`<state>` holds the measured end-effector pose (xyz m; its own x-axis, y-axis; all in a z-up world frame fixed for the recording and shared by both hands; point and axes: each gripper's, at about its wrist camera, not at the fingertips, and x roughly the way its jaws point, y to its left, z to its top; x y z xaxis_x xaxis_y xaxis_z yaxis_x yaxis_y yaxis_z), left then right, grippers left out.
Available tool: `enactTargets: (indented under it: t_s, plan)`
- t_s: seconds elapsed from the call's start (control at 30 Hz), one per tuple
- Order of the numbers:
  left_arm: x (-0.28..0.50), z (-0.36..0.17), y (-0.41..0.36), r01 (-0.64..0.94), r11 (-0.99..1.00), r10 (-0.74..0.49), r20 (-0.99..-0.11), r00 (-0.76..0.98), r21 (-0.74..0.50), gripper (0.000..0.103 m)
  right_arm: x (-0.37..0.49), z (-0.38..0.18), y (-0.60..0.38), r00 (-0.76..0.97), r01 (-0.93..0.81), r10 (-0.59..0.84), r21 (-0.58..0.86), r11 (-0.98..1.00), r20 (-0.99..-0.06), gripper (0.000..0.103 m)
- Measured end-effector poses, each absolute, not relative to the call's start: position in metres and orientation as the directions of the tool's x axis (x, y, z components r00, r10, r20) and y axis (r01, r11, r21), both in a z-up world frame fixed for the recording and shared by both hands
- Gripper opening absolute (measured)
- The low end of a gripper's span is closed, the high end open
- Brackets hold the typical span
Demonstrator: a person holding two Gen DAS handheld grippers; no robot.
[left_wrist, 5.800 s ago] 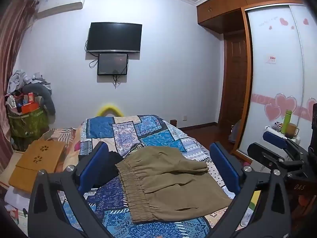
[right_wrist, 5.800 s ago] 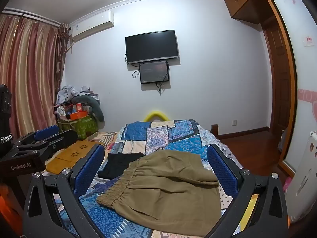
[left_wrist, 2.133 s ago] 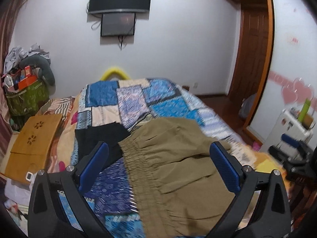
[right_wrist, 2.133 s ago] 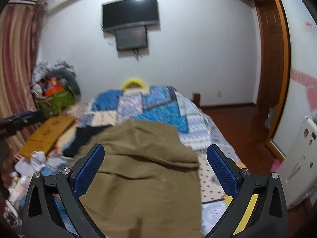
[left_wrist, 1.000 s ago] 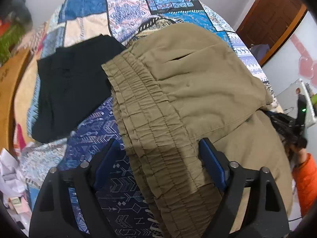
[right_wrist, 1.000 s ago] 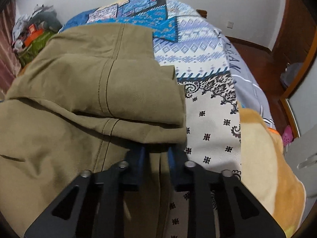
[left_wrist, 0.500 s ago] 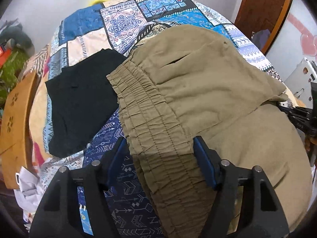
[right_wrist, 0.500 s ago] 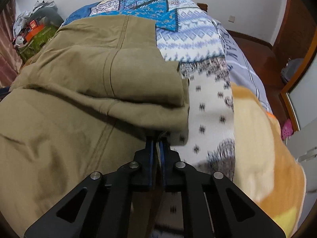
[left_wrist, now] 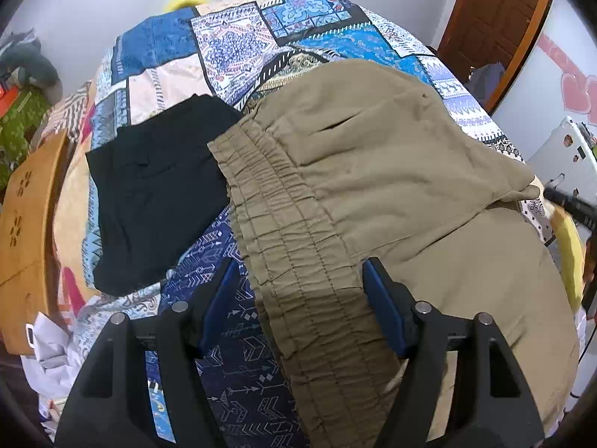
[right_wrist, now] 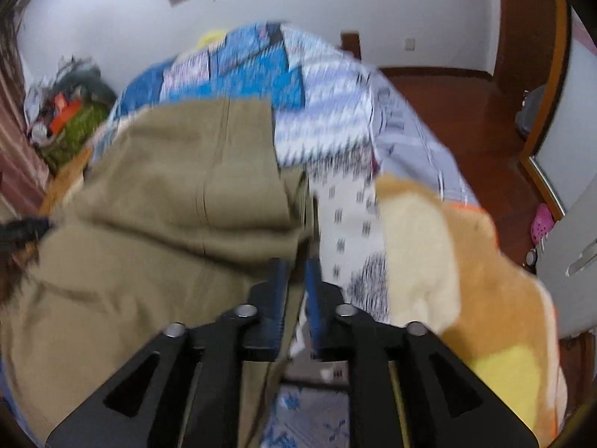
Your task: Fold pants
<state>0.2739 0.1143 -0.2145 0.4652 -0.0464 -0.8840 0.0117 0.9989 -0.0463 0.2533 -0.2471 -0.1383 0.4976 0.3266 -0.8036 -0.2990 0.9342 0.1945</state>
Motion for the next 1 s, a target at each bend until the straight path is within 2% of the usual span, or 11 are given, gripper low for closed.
enactTargets:
  t_s: [0.03, 0.1, 0.13, 0.27, 0.33, 0.43, 0.5, 0.6, 0.73, 0.87, 1.0]
  plan:
    - [0.274, -0.213, 0.114, 0.011, 0.999, -0.038, -0.881, 0.472, -0.038, 0.07, 0.259, -0.135, -0.246, 0.505, -0.298, 0.333, 0.201, 0.933, -0.796, 0.038]
    - [0.274, -0.211, 0.114, 0.014, 0.999, -0.034, -0.879, 0.476, -0.031, 0.07, 0.272, -0.133, -0.238, 0.511, -0.315, 0.34, 0.196, 0.929, -0.79, 0.051]
    - [0.276, -0.214, 0.114, 0.014, 0.999, -0.033, -0.884, 0.467, -0.03, 0.07, 0.28, -0.136, -0.231, 0.503, -0.334, 0.34, 0.184, 0.925, -0.795, 0.052]
    - [0.277, -0.224, 0.115, 0.015, 0.998, -0.054, -0.897, 0.439, -0.053, 0.071, 0.297, -0.159, -0.213, 0.415, -0.376, 0.35, 0.192, 0.906, -0.84, 0.051]
    - [0.277, -0.226, 0.115, 0.021, 0.998, -0.059, -0.896, 0.44, -0.056, 0.071, 0.304, -0.168, -0.207, 0.382, -0.385, 0.385, 0.235, 0.893, -0.84, 0.026]
    - [0.277, -0.228, 0.111, 0.037, 0.999, -0.044, -0.894, 0.446, -0.031, 0.072, 0.316, -0.175, -0.196, 0.38, -0.408, 0.376, 0.212, 0.888, -0.845, 0.013]
    - [0.277, -0.228, 0.107, 0.054, 0.999, -0.026, -0.891, 0.453, -0.002, 0.072, 0.321, -0.177, -0.188, 0.392, -0.423, 0.362, 0.184, 0.887, -0.846, 0.012]
    - [0.277, -0.229, 0.105, 0.067, 0.998, -0.018, -0.892, 0.452, 0.014, 0.072, 0.33, -0.179, -0.175, 0.438, -0.446, 0.323, 0.109, 0.888, -0.839, 0.011]
    - [0.279, -0.23, 0.11, 0.047, 0.999, -0.03, -0.894, 0.448, -0.01, 0.075, 0.342, -0.183, -0.176, 0.429, -0.414, 0.318, 0.129, 0.901, -0.845, 0.013]
    - [0.278, -0.225, 0.115, 0.027, 0.999, -0.038, -0.892, 0.451, -0.029, 0.074, 0.339, -0.172, -0.183, 0.433, -0.39, 0.3, 0.123, 0.912, -0.85, 0.022]
    - [0.277, -0.212, 0.12, 0.001, 1.0, -0.025, -0.873, 0.487, -0.028, 0.074, 0.319, -0.148, -0.208, 0.486, -0.356, 0.323, 0.154, 0.922, -0.812, 0.04]
